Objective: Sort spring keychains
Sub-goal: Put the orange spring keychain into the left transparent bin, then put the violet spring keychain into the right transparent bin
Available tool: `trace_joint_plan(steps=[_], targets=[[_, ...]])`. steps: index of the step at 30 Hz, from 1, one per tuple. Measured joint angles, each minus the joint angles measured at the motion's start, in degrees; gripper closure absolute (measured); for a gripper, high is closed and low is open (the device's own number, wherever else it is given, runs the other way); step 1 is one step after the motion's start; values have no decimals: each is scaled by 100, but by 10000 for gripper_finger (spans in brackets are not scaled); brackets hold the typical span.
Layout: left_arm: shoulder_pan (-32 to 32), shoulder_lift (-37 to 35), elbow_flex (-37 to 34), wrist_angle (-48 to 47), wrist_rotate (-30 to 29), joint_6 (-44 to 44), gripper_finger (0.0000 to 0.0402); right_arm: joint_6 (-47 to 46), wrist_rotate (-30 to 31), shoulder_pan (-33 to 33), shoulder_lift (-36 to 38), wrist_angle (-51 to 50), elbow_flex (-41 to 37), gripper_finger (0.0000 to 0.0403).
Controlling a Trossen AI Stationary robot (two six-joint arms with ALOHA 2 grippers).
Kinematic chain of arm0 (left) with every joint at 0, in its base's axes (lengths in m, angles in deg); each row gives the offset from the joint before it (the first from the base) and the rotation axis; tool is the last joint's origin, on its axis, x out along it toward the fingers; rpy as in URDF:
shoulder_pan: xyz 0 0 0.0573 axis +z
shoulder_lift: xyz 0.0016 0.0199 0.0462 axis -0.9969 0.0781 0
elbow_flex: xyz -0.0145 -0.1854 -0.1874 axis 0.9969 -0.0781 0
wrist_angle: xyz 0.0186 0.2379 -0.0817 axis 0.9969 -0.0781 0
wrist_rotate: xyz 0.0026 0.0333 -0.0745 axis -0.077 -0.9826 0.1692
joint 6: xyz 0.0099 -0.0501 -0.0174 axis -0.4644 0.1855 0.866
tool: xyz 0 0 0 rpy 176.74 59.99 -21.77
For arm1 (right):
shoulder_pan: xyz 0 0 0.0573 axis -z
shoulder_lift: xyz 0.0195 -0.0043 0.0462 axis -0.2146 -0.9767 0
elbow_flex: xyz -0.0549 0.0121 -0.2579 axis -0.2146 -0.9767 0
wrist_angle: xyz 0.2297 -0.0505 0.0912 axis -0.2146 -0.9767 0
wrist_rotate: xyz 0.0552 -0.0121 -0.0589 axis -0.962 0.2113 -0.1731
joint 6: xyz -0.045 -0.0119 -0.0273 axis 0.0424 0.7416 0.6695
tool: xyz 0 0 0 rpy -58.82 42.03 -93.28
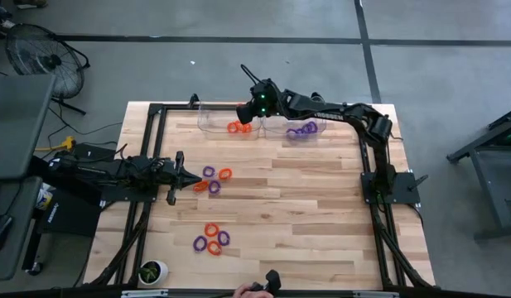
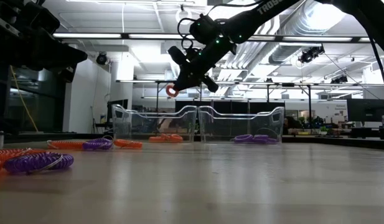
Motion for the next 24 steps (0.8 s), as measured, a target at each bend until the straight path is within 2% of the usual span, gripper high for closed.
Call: trace_joint_plan(steps=[9, 13, 18, 24], targets=[[0, 0, 0, 0, -1, 0, 401, -42, 99, 0, 0, -85, -2, 289], [0, 0, 0, 0, -1, 0, 401, 127, 82, -19, 3, -54, -4, 265], [0, 1, 0, 0, -1, 0, 401, 511, -261, -146, 159, -92, -9, 266], [0, 0, 0, 0, 1, 0, 401, 1271, -759, -440, 418, -390, -11, 297]])
